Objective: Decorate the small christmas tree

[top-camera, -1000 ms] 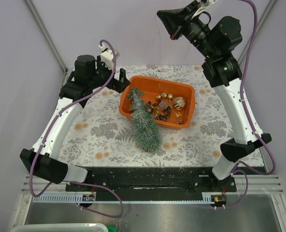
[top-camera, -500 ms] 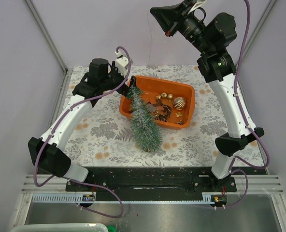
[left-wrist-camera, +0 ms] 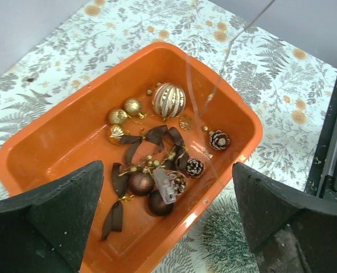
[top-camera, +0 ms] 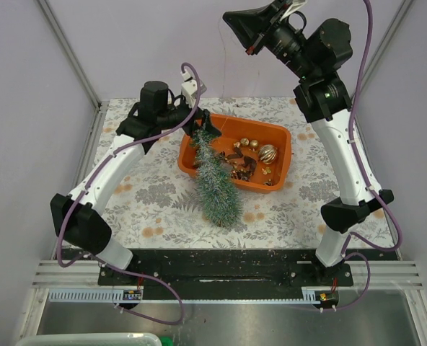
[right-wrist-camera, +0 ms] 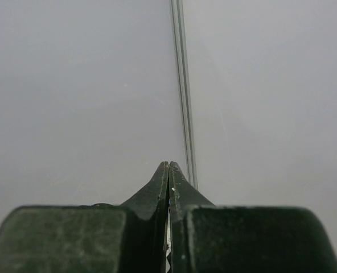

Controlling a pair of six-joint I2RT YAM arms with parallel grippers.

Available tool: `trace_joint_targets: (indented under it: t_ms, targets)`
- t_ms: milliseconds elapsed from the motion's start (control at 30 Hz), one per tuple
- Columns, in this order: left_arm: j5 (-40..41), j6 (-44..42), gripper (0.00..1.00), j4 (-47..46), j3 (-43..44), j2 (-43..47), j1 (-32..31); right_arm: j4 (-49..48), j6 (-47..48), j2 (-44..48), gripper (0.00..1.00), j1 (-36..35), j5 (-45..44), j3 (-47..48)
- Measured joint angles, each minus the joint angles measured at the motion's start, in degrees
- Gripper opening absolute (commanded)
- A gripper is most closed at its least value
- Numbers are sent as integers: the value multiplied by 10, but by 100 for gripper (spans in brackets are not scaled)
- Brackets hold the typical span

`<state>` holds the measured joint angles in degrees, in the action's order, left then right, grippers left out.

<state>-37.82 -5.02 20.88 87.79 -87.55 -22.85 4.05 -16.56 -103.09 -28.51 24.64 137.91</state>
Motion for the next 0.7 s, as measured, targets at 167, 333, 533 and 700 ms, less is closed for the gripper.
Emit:
trace_joint_targets:
  t_ms: [167, 333, 533, 700]
  targets:
    - [-13, 8, 99, -9, 11, -41, -12, -1, 2, 2, 0, 0, 0, -21]
    - [-14, 21, 99, -11, 42, -77, -17, -2, 10, 11, 0, 0, 1, -47]
    - [-31, 31, 99, -9, 87, -81, -12, -4, 37, 50, 0, 0, 0, -103]
    - [-52, 24, 99, 19, 90, -61, -7, -4, 55, 71, 0, 0, -1, -126]
